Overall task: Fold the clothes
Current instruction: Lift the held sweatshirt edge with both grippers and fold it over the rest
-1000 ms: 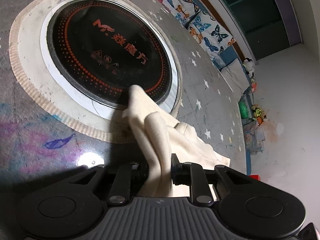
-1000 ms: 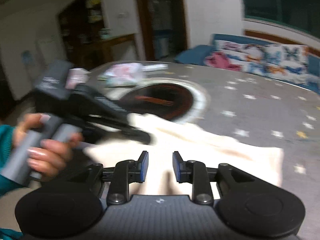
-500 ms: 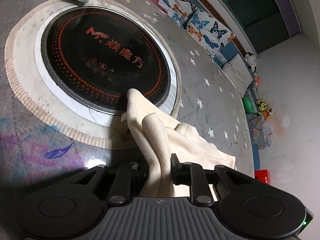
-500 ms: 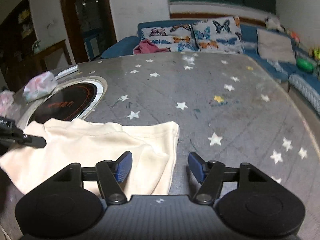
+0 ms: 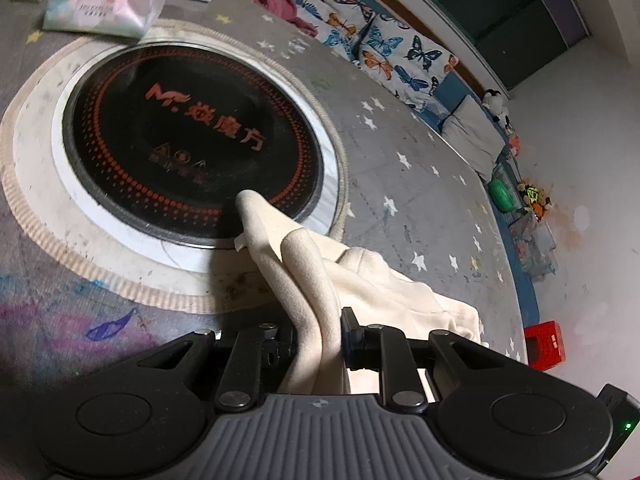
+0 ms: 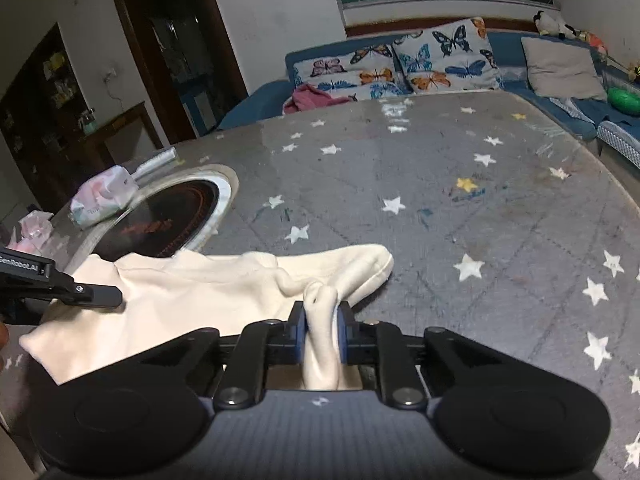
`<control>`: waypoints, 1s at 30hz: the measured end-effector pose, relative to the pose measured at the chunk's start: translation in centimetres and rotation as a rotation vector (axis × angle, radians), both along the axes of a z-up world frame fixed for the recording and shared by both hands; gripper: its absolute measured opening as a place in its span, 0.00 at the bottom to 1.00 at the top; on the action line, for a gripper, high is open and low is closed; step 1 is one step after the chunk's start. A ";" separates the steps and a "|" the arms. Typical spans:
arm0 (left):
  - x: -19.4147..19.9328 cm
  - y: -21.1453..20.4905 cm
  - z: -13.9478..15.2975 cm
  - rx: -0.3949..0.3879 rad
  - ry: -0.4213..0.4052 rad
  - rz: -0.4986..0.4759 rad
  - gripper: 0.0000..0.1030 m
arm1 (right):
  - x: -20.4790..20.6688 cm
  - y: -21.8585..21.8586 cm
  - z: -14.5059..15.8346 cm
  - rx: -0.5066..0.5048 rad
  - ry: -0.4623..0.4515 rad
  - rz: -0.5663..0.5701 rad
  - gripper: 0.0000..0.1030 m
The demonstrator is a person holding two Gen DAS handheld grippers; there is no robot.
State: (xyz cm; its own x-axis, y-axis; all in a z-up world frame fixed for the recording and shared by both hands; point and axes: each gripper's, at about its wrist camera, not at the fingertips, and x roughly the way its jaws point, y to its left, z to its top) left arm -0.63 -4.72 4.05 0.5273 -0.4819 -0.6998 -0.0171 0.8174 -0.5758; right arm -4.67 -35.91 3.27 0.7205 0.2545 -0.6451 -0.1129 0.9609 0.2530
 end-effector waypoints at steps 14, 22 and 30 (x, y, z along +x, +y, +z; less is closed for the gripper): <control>1.5 -7.1 4.3 0.056 -0.126 -0.165 0.19 | -2.4 -3.1 4.7 -0.060 -0.134 -0.090 0.11; 3.3 -14.4 4.9 0.074 -0.157 -0.267 0.16 | -3.2 -9.0 6.4 -0.099 -0.163 -0.236 0.11; 4.4 -20.9 4.5 0.077 -0.194 -0.349 0.11 | -2.8 -14.4 6.0 -0.167 -0.126 -0.360 0.11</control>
State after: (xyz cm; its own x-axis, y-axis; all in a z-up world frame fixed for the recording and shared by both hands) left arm 3.82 -25.58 8.57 0.4673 -0.6051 -0.6446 0.3722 0.7960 -0.4774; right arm -7.49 -50.31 9.30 0.8204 -0.1284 -0.5571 0.2174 0.9713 0.0962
